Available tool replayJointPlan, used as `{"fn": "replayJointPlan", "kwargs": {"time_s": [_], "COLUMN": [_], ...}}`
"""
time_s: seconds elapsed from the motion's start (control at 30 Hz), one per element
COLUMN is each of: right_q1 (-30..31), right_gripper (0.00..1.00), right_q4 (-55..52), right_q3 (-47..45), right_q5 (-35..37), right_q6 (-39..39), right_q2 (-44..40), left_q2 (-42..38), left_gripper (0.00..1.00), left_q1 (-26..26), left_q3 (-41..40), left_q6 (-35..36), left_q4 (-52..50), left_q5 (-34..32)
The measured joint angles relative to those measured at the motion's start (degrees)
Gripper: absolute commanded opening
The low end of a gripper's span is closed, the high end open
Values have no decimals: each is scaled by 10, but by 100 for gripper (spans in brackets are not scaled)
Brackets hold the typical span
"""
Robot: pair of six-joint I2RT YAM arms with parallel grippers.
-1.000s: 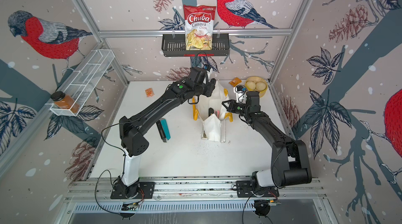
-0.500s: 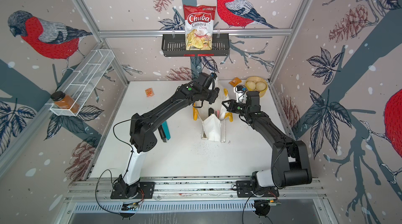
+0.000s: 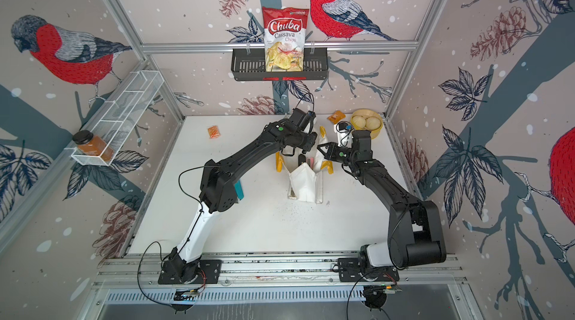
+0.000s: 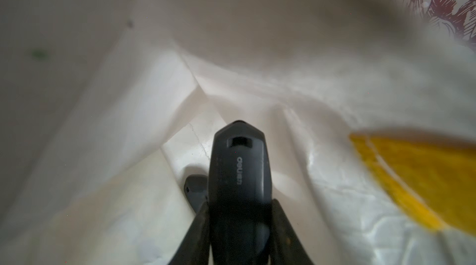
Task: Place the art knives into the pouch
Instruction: Place the utility knife in the pouch.
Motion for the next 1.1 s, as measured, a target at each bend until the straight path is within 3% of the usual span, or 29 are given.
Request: {"fn": "replayJointPlan", "kwargs": {"time_s": [0.83, 1.1], "right_q1": [4, 4], "right_gripper": [0, 0], "right_q4": [-13, -12], "right_q3": [-1, -1], "right_q5": [-2, -2], "right_q6": [0, 0], "right_q2": [-2, 0], "left_q2": [59, 52], "left_gripper": [29, 38], "left_q1": [2, 2], "left_q3": [-18, -66], "left_q6": [26, 24], "left_q4": [-33, -33], "left_q5": [36, 51]}}
